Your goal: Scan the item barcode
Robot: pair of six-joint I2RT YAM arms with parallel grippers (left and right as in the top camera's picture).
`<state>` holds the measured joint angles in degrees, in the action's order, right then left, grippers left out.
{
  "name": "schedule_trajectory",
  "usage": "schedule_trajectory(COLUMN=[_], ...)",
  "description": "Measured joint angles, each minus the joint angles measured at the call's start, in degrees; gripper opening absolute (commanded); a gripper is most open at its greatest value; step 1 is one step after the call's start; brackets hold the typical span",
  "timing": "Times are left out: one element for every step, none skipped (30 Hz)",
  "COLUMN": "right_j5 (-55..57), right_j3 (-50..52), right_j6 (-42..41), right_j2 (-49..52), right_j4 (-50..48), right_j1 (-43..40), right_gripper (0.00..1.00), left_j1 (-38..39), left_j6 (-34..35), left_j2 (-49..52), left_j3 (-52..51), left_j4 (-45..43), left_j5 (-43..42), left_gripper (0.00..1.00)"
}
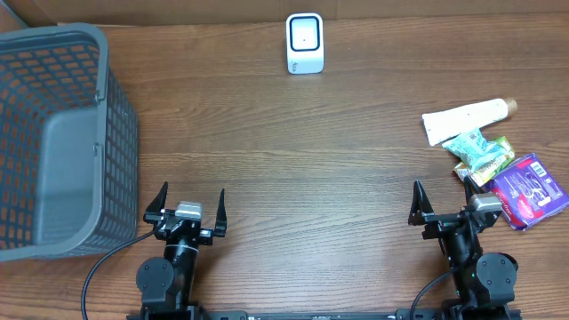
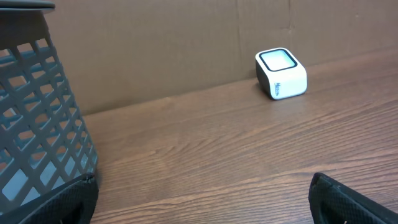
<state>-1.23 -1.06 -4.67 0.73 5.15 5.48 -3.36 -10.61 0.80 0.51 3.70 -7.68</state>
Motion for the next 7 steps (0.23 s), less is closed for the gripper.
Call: schedule_trajectory(right_j5=[0.0,0.0,0.0,0.0,0.0,0.0,0.0], right_j3=[0.0,0.0,0.0,0.0,0.0,0.0,0.0], right_j6=[0.0,0.0,0.0,0.0,0.0,0.0,0.0], right_j2=[0.0,0.0,0.0,0.0,0.0,0.0,0.0], right_j4=[0.0,0.0,0.0,0.0,0.0,0.0,0.0], right_j1=[0.0,0.0,0.0,0.0,0.0,0.0,0.0], right_gripper=[1.0,1.0,1.0,1.0,1.0,1.0,1.0], left_j1=[0.0,0.0,0.0,0.0,0.0,0.0,0.0], left_j6=[0.0,0.0,0.0,0.0,0.0,0.1,0.1], left_j2=[0.0,0.0,0.0,0.0,0.0,0.0,0.0], left_j3=[0.0,0.0,0.0,0.0,0.0,0.0,0.0], left_j4=[0.0,0.0,0.0,0.0,0.0,0.0,0.0], left_j5=[0.0,0.0,0.0,0.0,0.0,0.0,0.0], left_gripper=[1.0,1.0,1.0,1.0,0.99,1.0,1.0])
